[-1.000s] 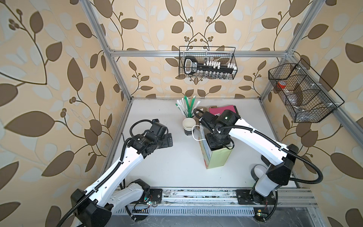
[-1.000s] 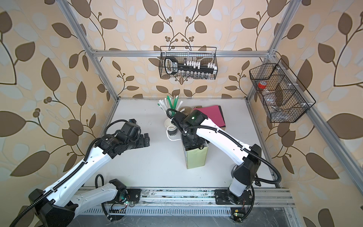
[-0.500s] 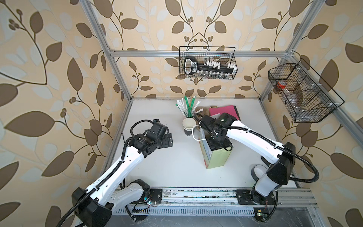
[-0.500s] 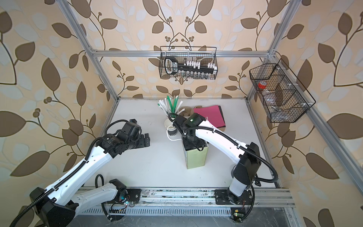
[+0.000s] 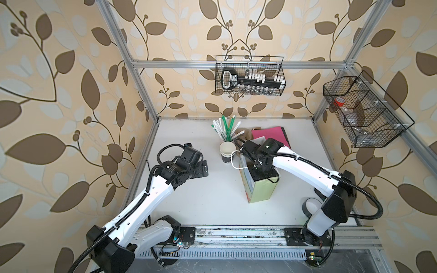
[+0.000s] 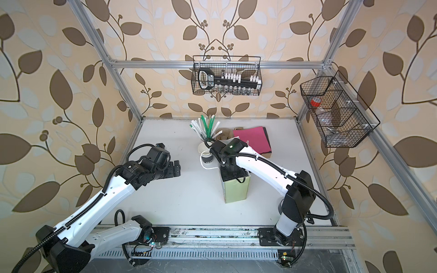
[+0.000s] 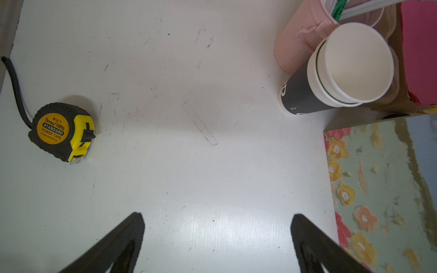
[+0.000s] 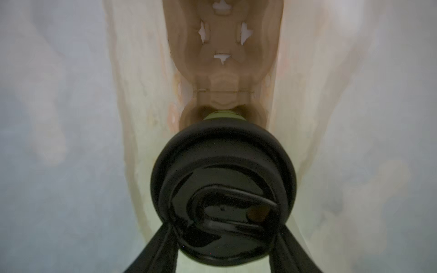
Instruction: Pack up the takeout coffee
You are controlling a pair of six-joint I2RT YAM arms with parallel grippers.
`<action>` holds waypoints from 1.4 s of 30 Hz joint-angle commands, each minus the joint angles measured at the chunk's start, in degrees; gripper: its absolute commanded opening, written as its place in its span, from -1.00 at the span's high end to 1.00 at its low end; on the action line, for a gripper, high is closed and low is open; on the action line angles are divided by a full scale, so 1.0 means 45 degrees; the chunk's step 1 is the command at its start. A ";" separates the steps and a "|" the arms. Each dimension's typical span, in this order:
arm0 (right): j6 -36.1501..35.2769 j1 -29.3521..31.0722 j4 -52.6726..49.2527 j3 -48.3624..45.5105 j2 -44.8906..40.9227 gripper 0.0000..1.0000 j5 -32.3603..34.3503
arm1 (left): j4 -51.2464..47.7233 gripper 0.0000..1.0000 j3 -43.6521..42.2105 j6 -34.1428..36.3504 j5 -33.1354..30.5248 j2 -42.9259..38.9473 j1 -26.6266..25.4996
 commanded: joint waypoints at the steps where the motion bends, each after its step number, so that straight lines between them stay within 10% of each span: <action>1: -0.0130 -0.0054 -0.0095 -0.0227 -0.0316 0.20 -0.0240 | -0.0080 -0.98 0.0252 0.0261 0.0071 0.0033 0.0120; 42: -0.0718 -0.0475 0.1003 -0.1982 -0.0188 0.20 -0.0673 | -0.0115 -0.98 0.0255 0.0299 0.0122 0.0131 0.0122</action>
